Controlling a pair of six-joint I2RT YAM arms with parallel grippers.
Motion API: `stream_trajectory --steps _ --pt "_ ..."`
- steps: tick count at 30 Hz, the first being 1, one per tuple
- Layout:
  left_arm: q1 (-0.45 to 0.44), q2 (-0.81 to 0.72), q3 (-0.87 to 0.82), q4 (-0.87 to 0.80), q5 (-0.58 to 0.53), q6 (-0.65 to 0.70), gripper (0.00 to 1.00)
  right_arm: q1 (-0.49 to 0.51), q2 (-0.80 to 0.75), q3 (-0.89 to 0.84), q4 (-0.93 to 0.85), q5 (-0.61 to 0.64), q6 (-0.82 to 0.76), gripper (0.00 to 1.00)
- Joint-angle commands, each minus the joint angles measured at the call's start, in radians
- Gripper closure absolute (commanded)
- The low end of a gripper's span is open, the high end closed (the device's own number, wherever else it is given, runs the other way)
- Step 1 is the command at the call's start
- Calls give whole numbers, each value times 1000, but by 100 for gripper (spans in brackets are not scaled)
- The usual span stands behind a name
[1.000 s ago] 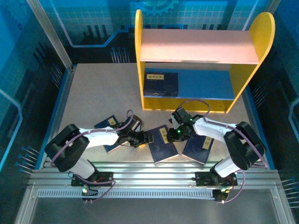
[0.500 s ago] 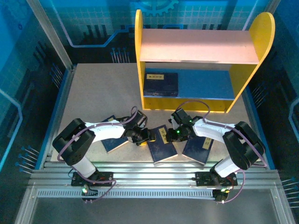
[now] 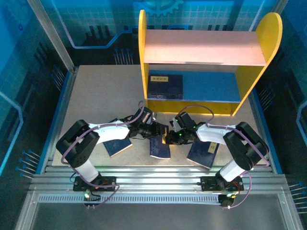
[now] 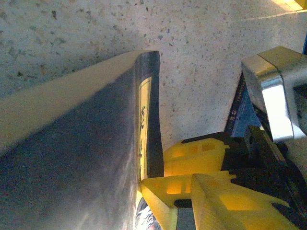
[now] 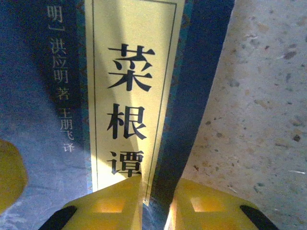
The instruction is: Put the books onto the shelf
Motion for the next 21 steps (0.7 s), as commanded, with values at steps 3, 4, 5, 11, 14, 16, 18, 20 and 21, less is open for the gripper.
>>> stream_trajectory --steps 3,4,5,11,14,16,18,20,21 --pt "-7 -67 21 93 -26 46 60 39 43 -23 38 -51 -3 77" --pt "-7 -74 21 74 -38 53 62 39 41 -23 34 -46 -5 77" --pt "-7 -81 23 59 -46 59 64 39 39 -23 32 -42 -6 77" --pt "-6 -115 20 -19 -85 90 80 35 25 -8 0 -20 -23 76" --pt "-7 -127 13 -33 -94 98 87 34 22 -4 -4 -17 -26 76" --pt "-7 -130 11 -41 -95 102 92 33 18 0 -9 -13 -29 76" --pt "-7 -136 11 -50 -97 106 95 31 11 5 -18 -6 -33 75" --pt "-7 -144 11 -63 -101 114 100 28 2 10 -27 -2 -38 73" --pt "-6 -151 11 -69 -101 117 100 27 -4 9 -30 0 -39 71"
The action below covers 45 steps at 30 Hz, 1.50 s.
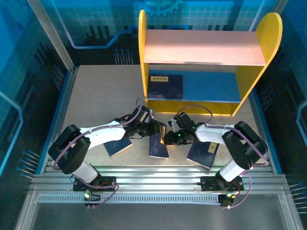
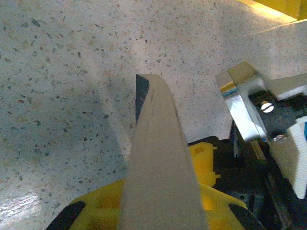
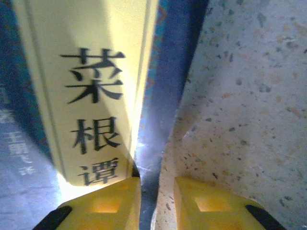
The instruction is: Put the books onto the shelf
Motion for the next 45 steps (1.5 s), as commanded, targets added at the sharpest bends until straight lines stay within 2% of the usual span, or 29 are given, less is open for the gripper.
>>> stream_trajectory --steps 1,6,12,19,25,28,31,38,45 --pt "-6 -58 13 8 4 23 100 14 -24 7 -50 13 -24 69" --pt "-4 -141 14 -67 -30 53 100 4 -76 7 -62 17 -30 62" --pt "5 -326 44 -233 -116 95 100 0 -166 23 -90 21 -39 56" --pt "15 -566 137 -441 -283 147 100 6 -291 51 -81 -25 -20 46" --pt "22 -690 233 -506 -452 157 100 51 -418 62 -2 -39 68 37" --pt "22 -733 250 -497 -595 147 100 92 -472 31 132 -53 166 32" --pt "24 -769 245 -469 -682 132 100 139 -501 27 222 -29 228 27" --pt "23 -863 84 -186 -724 109 100 263 -435 79 387 43 299 16" --pt "23 -889 -10 6 -710 80 100 317 -312 136 521 55 365 14"
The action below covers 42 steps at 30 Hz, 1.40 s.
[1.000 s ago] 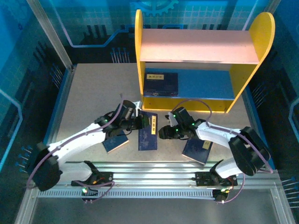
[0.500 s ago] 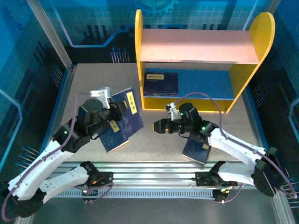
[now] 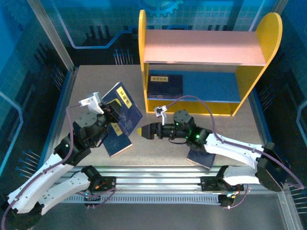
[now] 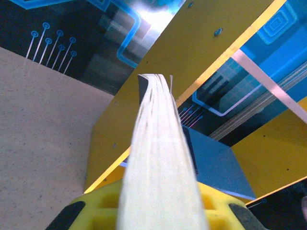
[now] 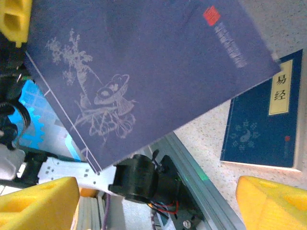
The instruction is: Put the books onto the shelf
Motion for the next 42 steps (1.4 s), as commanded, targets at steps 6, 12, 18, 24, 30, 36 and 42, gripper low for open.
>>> stream_trajectory --steps 6,12,18,24,30,36,42 --pt "7 -42 -64 262 -5 -25 100 37 62 50 156 92 86 15" --pt "7 -60 -135 372 -7 -44 100 61 112 43 255 145 158 18" --pt "7 -61 -154 402 0 -47 100 76 139 32 361 191 208 31" --pt "7 -58 -151 386 -9 -42 100 78 132 39 357 205 204 63" --pt "7 -50 -143 326 -17 -61 98 76 78 34 313 231 151 79" --pt "9 -47 -97 163 -31 -92 45 34 -26 64 110 191 14 84" --pt "35 -9 45 -159 -18 -105 35 -70 -138 97 -183 27 -124 86"
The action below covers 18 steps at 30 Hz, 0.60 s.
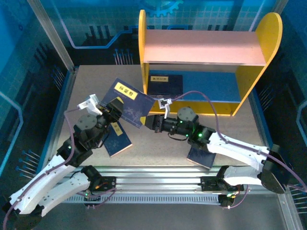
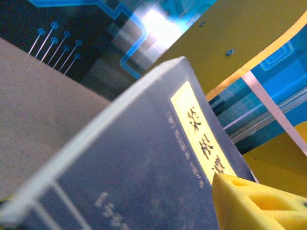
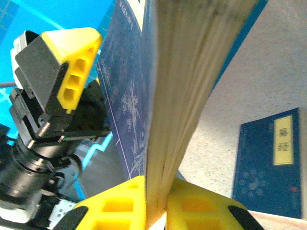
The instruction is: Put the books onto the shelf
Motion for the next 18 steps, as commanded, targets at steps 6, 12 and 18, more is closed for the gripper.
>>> stream_trajectory --steps 6,12,18 --pt "172 49 131 -253 364 23 34 -167 -164 103 -450 -253 -257 86" --pt "283 180 175 -260 746 68 39 -263 -212 148 -623 -379 -351 86" --pt "284 244 155 -156 920 82 41 -339 -217 155 -663 -481 -373 87"
